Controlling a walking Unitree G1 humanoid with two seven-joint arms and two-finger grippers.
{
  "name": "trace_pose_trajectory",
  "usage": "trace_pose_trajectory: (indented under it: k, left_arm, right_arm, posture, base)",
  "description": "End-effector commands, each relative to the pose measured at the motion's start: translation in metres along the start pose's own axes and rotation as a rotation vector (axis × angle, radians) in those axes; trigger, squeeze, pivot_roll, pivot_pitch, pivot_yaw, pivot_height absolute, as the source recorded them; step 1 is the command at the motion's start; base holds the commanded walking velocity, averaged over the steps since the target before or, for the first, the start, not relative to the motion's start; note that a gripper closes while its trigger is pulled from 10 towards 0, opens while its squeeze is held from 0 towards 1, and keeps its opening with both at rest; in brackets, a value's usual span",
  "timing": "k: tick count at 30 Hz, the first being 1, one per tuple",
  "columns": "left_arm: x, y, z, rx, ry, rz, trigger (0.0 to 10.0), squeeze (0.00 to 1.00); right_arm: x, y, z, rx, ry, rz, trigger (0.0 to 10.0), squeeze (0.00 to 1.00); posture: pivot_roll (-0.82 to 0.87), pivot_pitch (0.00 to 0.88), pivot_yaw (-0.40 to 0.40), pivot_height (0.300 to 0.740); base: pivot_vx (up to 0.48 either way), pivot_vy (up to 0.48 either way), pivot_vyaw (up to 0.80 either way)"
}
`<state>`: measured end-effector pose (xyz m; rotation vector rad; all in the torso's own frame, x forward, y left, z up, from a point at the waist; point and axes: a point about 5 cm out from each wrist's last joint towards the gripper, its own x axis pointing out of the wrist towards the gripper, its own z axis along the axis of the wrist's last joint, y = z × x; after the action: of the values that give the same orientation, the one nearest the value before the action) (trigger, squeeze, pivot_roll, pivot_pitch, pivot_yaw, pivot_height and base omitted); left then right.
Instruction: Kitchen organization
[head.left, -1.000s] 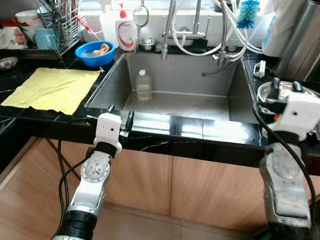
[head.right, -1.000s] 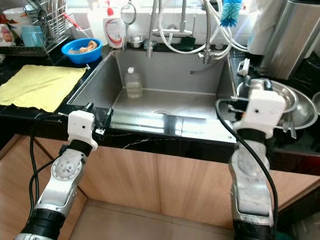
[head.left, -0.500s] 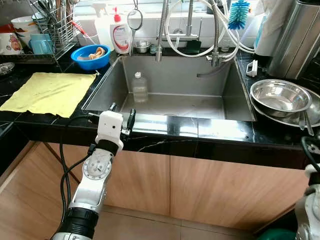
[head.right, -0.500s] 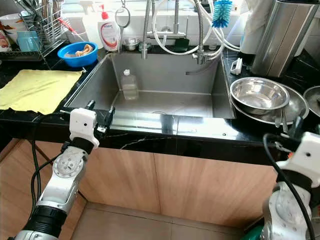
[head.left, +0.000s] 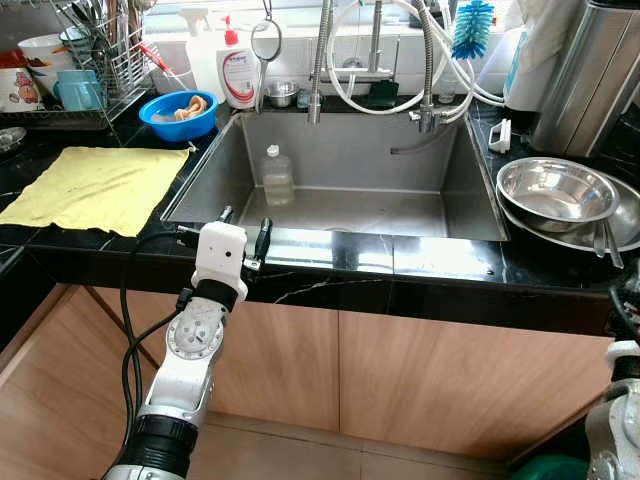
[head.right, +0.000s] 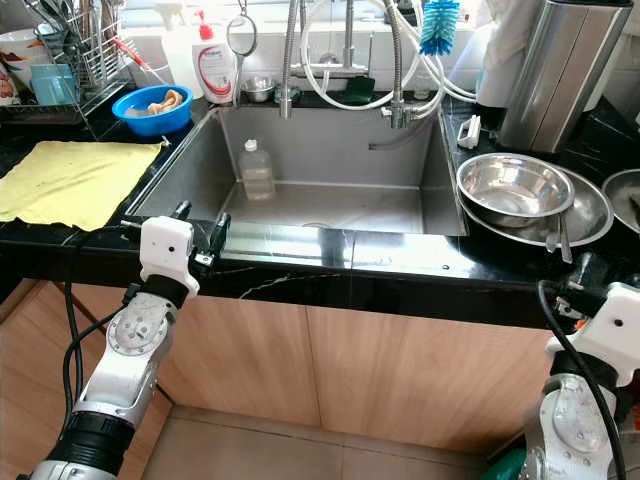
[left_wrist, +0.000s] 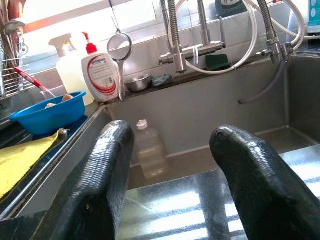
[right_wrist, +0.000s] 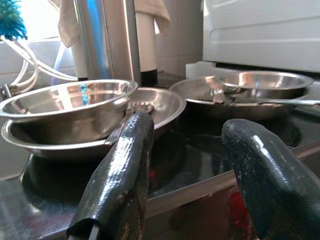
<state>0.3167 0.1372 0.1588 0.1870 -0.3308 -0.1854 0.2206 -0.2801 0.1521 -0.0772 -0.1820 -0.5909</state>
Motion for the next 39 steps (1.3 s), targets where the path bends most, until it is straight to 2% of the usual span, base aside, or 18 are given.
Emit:
trace_pose_trajectory:
  k: [1,3,11,24,27,29,32,34,39]
  left_arm:
    - [0.002,0.004,0.001,0.008,0.007,0.005,10.0,0.00]
    - [0.002,0.003,0.001,0.006,0.006,0.006,10.0,0.00]
    - [0.001,0.005,0.001,0.010,0.008,0.008,10.0,0.00]
    - [0.001,0.003,0.000,0.008,0.010,0.003,10.0,0.00]
    - [0.000,0.003,0.000,0.008,0.011,0.000,10.0,0.00]
    - [0.000,0.002,0.000,0.008,0.010,0.001,10.0,0.00]
    - [0.001,0.004,0.000,0.009,0.009,0.007,10.0,0.00]
    - [0.001,0.004,-0.001,0.011,0.009,0.007,10.0,0.00]
    - [0.000,0.005,-0.001,0.012,0.007,0.006,10.0,0.00]
  right_arm:
    - [0.003,0.004,-0.005,-0.025,0.039,0.022,10.0,0.00]
    - [0.003,0.005,-0.011,-0.016,0.060,0.015,10.0,0.00]
    - [0.005,0.007,-0.009,-0.001,0.052,0.021,10.0,0.00]
    - [0.013,0.003,0.012,0.016,-0.056,-0.024,10.0,0.00]
    - [0.015,0.000,0.013,0.006,-0.054,-0.051,10.0,0.00]
    - [0.016,0.002,0.013,0.018,-0.057,-0.027,10.0,0.00]
    - [0.013,0.019,0.021,0.037,-0.112,0.118,10.0,0.00]
    - [0.012,0.024,0.023,0.018,-0.123,0.143,10.0,0.00]
    - [0.009,0.023,0.018,0.030,-0.093,0.133,10.0,0.00]
  posture:
    - [-0.03,0.000,0.053,0.720]
    - [-0.02,0.000,0.050,0.720]
    - [-0.02,0.000,0.051,0.720]
    - [-0.03,0.000,0.051,0.720]
    - [-0.03,0.000,0.052,0.720]
    - [-0.03,0.000,0.051,0.720]
    - [-0.03,0.000,0.053,0.720]
    - [-0.03,0.000,0.054,0.720]
    - [-0.03,0.000,0.054,0.720]
  base:
    - [0.000,0.000,0.00]
    - [0.000,0.000,0.00]
    - [0.000,0.000,0.00]
    - [0.000,0.000,0.00]
    - [0.000,0.000,0.00]
    - [0.000,0.000,0.00]
    - [0.000,0.000,0.00]
    - [0.000,0.000,0.00]
    - [0.000,0.000,0.00]
